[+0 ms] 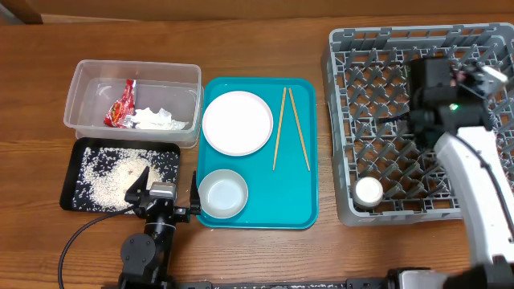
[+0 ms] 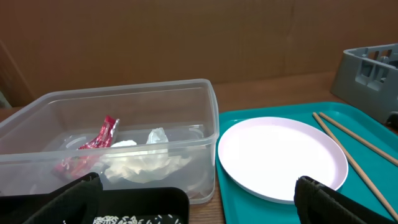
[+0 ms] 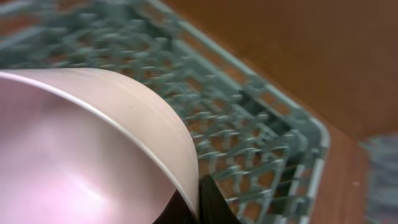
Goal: Sort waste into correct bins and load items into the dishwasher
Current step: 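Place the pink-white bowl into the dish rack with the right gripper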
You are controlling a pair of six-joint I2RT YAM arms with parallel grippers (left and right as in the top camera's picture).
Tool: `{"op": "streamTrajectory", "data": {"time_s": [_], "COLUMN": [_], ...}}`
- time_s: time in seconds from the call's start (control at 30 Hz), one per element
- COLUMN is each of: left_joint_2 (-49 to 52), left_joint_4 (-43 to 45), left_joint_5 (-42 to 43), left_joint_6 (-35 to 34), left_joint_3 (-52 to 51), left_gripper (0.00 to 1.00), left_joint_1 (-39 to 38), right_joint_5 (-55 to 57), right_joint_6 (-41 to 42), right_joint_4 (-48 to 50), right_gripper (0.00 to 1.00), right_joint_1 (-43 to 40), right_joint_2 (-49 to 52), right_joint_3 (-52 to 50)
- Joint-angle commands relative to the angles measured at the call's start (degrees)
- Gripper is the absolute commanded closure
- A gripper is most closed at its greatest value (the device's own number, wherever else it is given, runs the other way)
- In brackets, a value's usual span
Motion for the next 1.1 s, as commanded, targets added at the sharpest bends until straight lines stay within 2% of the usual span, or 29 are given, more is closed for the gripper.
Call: {"op": "streamTrajectory", "data": {"time_s": [0.0,0.27,0.43,0.67,0.87,0.97,1.07], "left_joint_2": [-0.52,-0.52,-0.52,-0.52,-0.52,-0.52,-0.52], "left_joint_4": [0.17,0.17,0.17,0.17,0.17,0.17,0.17], "left_joint_5": [0.46,0.46,0.46,0.46,0.46,0.46,0.46], "left_joint_6": [-0.76,-0.74,-0.74,-0.74,-0.74,-0.74,-0.74], "left_joint_3": [-0.22,-0.22,-0.22,-0.22,-0.22,-0.22,-0.22], "left_gripper": [0.0,0.0,0.0,0.0,0.0,0.0,0.0], "left_joint_1": [0.61,0.61,0.61,0.61,0.61,0.61,0.61], "right_joint_5": [7.37,4.44,2.25,5.68,7.48,13.64,13.9], "right_joint_6": [2.69,0.52,0.52,0.31,0.11,0.11,0.13], "right_joint_4": [0.92,0.15,0.15,-0.35,-1.07,-1.51,-1.33], "right_gripper": [0.96,0.96,0.96,0.96,0.96,0.96,0.96], "right_joint_1": [-5.77,-13.35,-8.83,-1.49,-0.28,-0.5,-1.44], "right_joint_2": [4.52,16.06,17.66,17.66,17.66,17.66,17.66], "right_joint_3": [0.31,0.31,0.31,0.31,0.31,0.31,0.31]}}
